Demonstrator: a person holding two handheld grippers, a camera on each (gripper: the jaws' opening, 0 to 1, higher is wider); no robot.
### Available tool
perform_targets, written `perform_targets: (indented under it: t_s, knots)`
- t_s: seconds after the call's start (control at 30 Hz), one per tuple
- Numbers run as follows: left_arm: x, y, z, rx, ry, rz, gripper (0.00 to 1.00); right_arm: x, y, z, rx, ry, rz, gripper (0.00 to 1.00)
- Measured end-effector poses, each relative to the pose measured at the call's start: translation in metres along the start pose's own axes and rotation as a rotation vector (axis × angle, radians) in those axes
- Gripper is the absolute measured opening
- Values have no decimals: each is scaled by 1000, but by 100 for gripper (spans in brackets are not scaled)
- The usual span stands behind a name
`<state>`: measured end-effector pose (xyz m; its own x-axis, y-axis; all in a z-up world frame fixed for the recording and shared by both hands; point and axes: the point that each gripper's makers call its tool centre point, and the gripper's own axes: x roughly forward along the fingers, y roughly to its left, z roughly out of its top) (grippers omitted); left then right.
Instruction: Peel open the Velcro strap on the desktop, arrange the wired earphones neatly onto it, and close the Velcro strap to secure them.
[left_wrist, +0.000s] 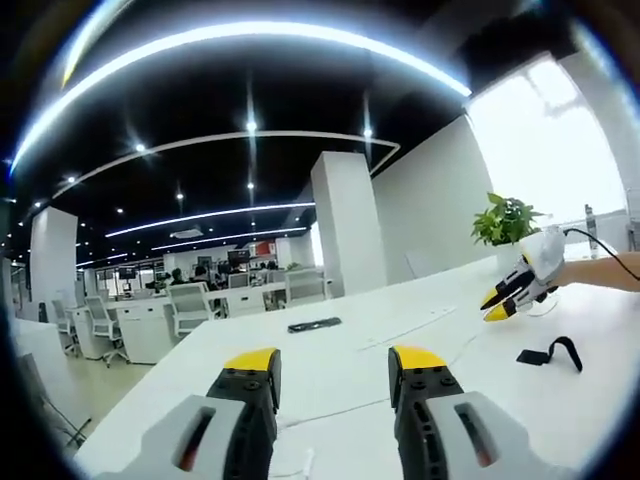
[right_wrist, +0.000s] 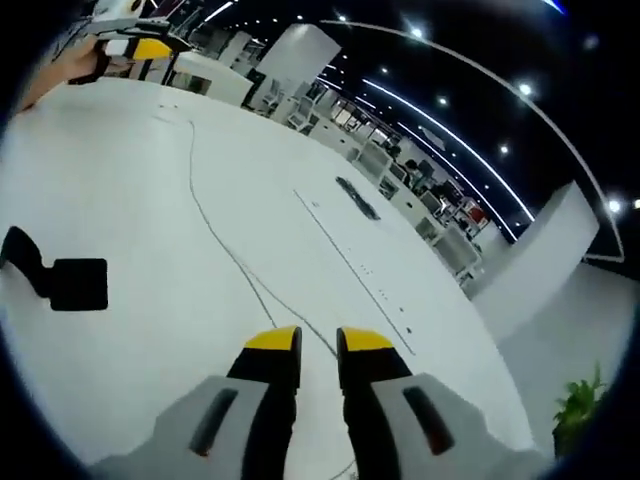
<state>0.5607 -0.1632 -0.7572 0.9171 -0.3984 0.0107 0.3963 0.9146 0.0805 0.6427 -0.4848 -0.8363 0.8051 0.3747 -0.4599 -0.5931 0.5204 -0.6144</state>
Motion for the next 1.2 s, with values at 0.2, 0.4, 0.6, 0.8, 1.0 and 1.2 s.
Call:
perform_targets:
  t_s: [0.2,0.4,0.6,0.8,1.0,1.2]
  knots:
    - [0,-2,1,-3,-1,-10,47,3,-1,-6,-40,33,-9,16]
    - [-1,-4,1,-1,-4,-13,47,6,-1,-7,-83,58,-16,15]
    - [-1,-4,2,-1,-5,-13,47,10,-2,-10,-119,85,-13,15]
    - [0,-5,2,1,-4,-14,47,12,-2,-13,-146,104,-11,13]
    - [-1,-7,0,2,-3,-16,47,12,-2,-16,-164,120,-14,11]
    - [0,-7,-1,3,-1,-17,47,11,-3,-16,-163,118,-18,9]
